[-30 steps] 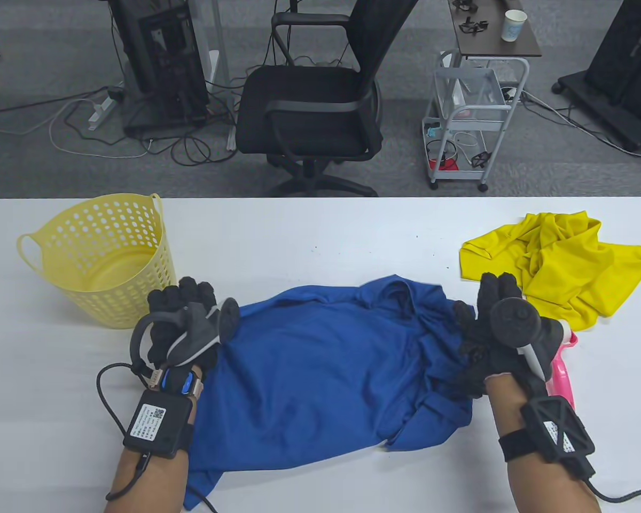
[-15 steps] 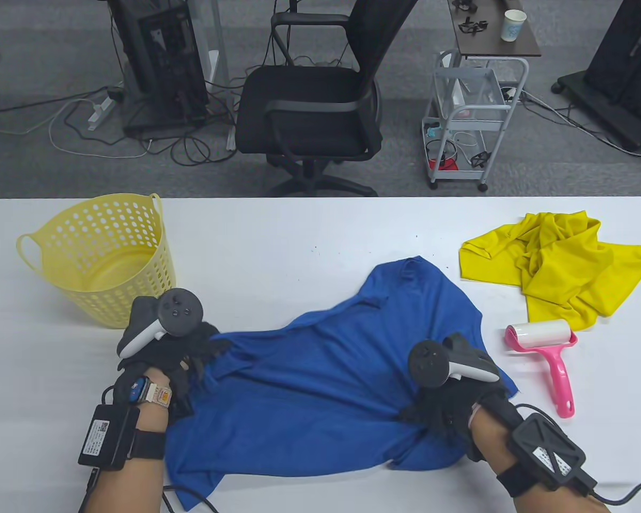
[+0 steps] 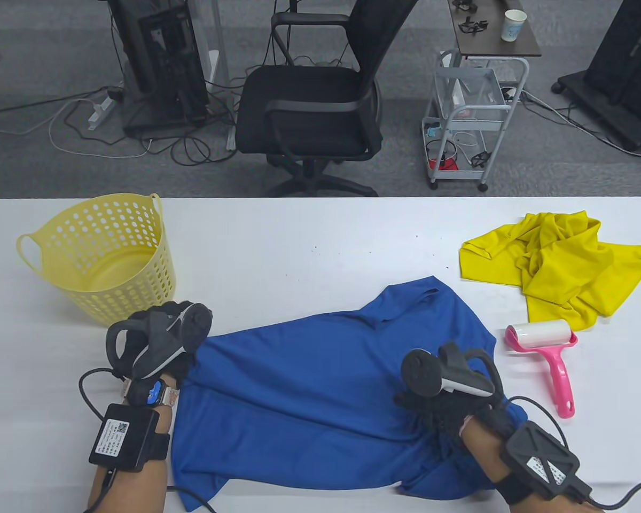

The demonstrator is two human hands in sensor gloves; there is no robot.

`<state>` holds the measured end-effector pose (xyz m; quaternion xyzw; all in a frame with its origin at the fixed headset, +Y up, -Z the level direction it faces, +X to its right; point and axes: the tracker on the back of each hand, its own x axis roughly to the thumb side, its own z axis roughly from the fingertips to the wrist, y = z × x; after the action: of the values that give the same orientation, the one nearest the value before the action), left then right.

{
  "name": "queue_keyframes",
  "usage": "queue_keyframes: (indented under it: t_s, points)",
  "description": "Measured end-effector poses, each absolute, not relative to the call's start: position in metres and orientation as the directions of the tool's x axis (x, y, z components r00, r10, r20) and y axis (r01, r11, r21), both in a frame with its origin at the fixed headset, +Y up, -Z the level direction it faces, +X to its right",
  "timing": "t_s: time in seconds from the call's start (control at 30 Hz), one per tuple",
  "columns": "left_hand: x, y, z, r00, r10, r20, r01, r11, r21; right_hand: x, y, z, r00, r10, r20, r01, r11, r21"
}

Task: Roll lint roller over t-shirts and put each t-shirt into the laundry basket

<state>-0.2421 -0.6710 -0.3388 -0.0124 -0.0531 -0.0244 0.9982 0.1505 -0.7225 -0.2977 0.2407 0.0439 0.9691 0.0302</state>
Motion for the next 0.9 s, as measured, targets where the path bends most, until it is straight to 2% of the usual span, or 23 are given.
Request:
queue_keyframes:
  t_s: [0.03, 0.07, 0.1, 0.2, 0.23, 0.3, 0.37, 0.43, 0.47, 0.53, 0.57, 0.6, 0.63, 0.73, 0.83, 0.87, 0.9]
  points:
    - [-0.236, -0.678, -0.340, 0.993, -0.012, 0.120, 0.031, 0.987, -0.155, 0.149, -0.726, -0.301, -0.874, 0.088, 0.478, -0.050, -0.995, 0.092]
    - [-0.225, -0.692, -0.340, 0.994, 0.002, 0.110, 0.040, 0.924, -0.381, 0.149, -0.736, -0.312, -0.874, 0.111, 0.472, -0.047, -0.988, 0.145]
    - [-0.215, -0.703, -0.337, 0.992, -0.018, 0.129, 0.084, 0.844, -0.530, 0.151, -0.746, -0.320, -0.882, 0.135, 0.451, -0.037, -0.975, 0.219]
    - [-0.192, -0.721, -0.330, 0.951, -0.163, 0.264, 0.266, 0.867, -0.422, 0.170, -0.778, -0.347, -0.957, 0.154, 0.246, -0.011, -0.865, 0.501]
    - [-0.185, -0.724, -0.329, 0.925, -0.239, 0.295, 0.349, 0.841, -0.414, 0.179, -0.780, -0.355, -0.966, 0.190, 0.178, -0.051, -0.810, 0.584]
    - [-0.179, -0.725, -0.327, 0.916, -0.272, 0.296, 0.377, 0.836, -0.398, 0.190, -0.779, -0.364, -0.979, 0.190, 0.077, -0.121, -0.836, 0.535]
    - [-0.175, -0.726, -0.326, 0.931, -0.217, 0.294, 0.312, 0.891, -0.330, 0.199, -0.778, -0.370, -0.988, 0.157, -0.005, -0.137, -0.846, 0.516]
    - [-0.169, -0.736, -0.323, 0.921, -0.148, 0.360, 0.284, 0.889, -0.359, 0.201, -0.776, -0.365, -0.985, 0.161, -0.064, -0.171, -0.844, 0.509]
    - [-0.167, -0.741, -0.322, 0.909, -0.131, 0.395, 0.291, 0.879, -0.378, 0.200, -0.774, -0.361, -0.986, 0.157, -0.064, -0.168, -0.860, 0.482]
    - [-0.164, -0.753, -0.319, 0.889, -0.177, 0.422, 0.366, 0.830, -0.422, 0.195, -0.757, -0.346, -0.996, 0.087, 0.031, -0.068, -0.918, 0.392]
    - [-0.164, -0.759, -0.319, 0.882, -0.200, 0.426, 0.405, 0.784, -0.471, 0.193, -0.748, -0.336, -0.997, 0.010, 0.072, 0.020, -0.914, 0.406]
    - [-0.167, -0.766, -0.319, 0.882, -0.203, 0.425, 0.433, 0.705, -0.562, 0.193, -0.742, -0.325, -0.993, -0.057, 0.102, 0.102, -0.853, 0.512]
    - [-0.169, -0.768, -0.320, 0.890, -0.191, 0.413, 0.421, 0.692, -0.587, 0.193, -0.741, -0.320, -0.991, -0.072, 0.113, 0.125, -0.805, 0.579]
    - [-0.176, -0.772, -0.334, 0.922, -0.126, 0.367, 0.340, 0.718, -0.607, 0.200, -0.759, -0.321, -0.992, 0.081, 0.096, 0.001, -0.759, 0.651]
    - [-0.184, -0.777, -0.356, 0.937, -0.143, 0.318, 0.313, 0.747, -0.586, 0.210, -0.778, -0.351, -0.978, 0.175, 0.115, -0.056, -0.748, 0.661]
    - [-0.188, -0.775, -0.366, 0.957, -0.160, 0.243, 0.274, 0.777, -0.567, 0.217, -0.780, -0.366, -0.973, 0.201, 0.115, -0.087, -0.776, 0.625]
    - [-0.190, -0.766, -0.371, 0.967, -0.218, 0.131, 0.254, 0.849, -0.463, 0.220, -0.777, -0.376, -0.980, 0.187, 0.066, -0.115, -0.807, 0.580]
